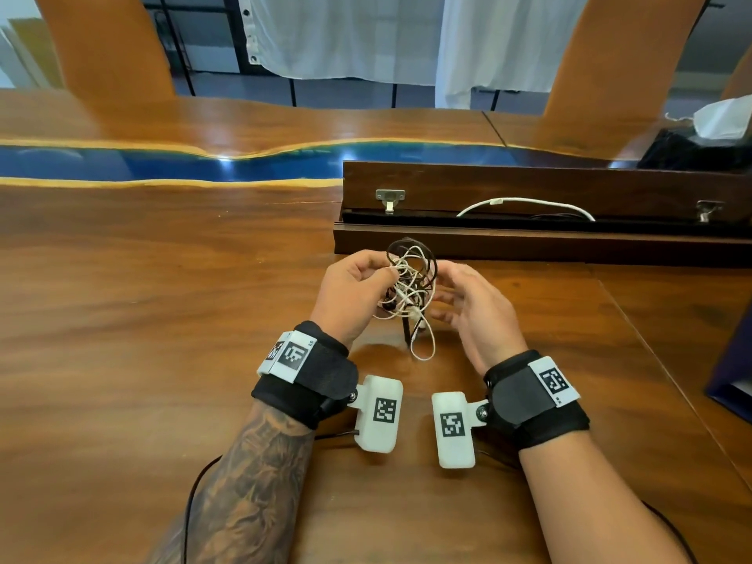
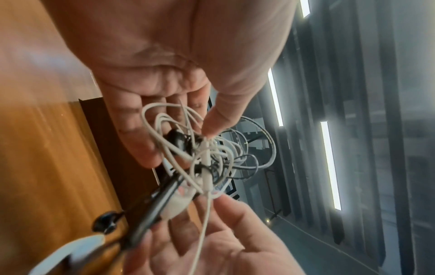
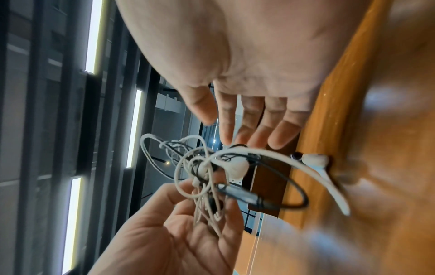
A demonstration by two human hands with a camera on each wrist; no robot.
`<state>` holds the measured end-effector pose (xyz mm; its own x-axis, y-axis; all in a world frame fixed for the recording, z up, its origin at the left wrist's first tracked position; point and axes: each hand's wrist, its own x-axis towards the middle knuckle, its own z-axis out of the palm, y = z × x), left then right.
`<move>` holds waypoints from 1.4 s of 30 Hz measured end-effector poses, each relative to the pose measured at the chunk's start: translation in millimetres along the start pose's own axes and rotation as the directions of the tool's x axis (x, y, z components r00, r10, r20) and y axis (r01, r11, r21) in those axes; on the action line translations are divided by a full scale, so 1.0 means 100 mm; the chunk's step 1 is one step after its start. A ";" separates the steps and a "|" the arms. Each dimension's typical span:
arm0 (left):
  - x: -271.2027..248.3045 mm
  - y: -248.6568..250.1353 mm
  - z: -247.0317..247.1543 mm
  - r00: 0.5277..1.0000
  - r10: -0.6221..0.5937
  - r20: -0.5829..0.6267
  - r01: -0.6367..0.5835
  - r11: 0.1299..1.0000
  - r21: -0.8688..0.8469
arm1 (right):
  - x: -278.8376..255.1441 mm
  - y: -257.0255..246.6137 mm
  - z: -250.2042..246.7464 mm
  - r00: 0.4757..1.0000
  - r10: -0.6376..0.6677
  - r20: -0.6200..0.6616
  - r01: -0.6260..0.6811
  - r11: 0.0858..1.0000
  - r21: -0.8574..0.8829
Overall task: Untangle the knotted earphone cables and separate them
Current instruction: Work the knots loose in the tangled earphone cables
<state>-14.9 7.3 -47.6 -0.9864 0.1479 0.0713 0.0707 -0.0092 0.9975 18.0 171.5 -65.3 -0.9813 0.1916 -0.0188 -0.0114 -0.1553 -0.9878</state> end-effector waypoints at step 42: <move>-0.03 0.12 -0.01 0.993 -0.108 0.041 0.115 0.952 -0.284 | -0.03 -0.13 -0.06 0.942 -0.334 -0.005 0.322 0.912 -0.256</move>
<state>-11.3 6.3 -36.0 -0.9814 0.1883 -0.0373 -0.0887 -0.2725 0.9581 21.9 178.6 -53.5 -0.9200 0.2375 0.3118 -0.2772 0.1681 -0.9460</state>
